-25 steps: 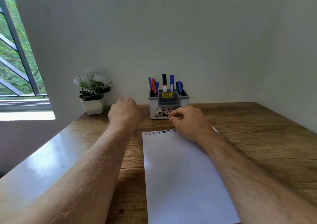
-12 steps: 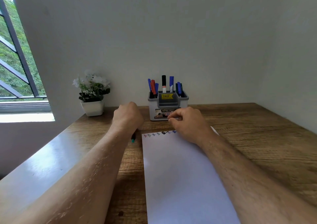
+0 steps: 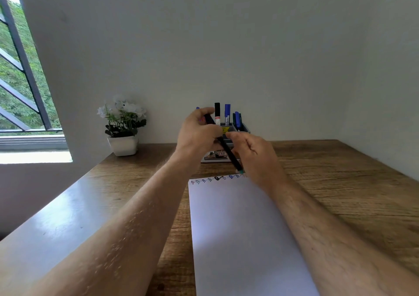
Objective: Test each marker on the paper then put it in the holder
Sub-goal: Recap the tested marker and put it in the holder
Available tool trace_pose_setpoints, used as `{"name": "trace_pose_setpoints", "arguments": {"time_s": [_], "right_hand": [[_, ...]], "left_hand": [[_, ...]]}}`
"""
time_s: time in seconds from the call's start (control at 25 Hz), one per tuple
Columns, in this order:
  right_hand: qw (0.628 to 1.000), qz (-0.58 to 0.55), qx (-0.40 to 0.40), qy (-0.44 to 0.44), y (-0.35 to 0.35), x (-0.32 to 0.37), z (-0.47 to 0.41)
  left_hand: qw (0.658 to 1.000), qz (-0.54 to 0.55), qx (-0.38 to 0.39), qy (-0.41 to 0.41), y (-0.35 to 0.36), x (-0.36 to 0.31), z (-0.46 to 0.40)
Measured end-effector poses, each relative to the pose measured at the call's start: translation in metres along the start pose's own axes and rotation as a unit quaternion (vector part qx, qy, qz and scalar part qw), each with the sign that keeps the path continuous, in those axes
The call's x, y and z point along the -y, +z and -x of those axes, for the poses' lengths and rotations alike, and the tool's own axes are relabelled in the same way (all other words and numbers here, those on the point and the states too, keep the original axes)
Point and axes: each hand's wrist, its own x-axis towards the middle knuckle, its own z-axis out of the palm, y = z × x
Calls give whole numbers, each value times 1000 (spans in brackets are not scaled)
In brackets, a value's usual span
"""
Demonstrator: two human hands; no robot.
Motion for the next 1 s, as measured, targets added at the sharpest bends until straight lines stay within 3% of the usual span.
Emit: {"name": "trace_pose_setpoints", "arguments": {"time_s": [0.16, 0.36, 0.6, 0.76, 1.0], "right_hand": [[999, -4, 28, 22, -2, 3, 2], [997, -40, 28, 58, -3, 5, 1], [976, -160, 91, 115, -8, 10, -1], [989, -92, 56, 102, -7, 9, -2], [998, 10, 12, 67, -9, 9, 0]], "left_hand": [[995, 95, 36, -10, 5, 2, 4], [997, 58, 59, 12, 3, 5, 4], [993, 83, 84, 25, 6, 3, 9], [991, 87, 103, 16, 6, 9, 3], [996, 67, 53, -21, 7, 20, 0]]}}
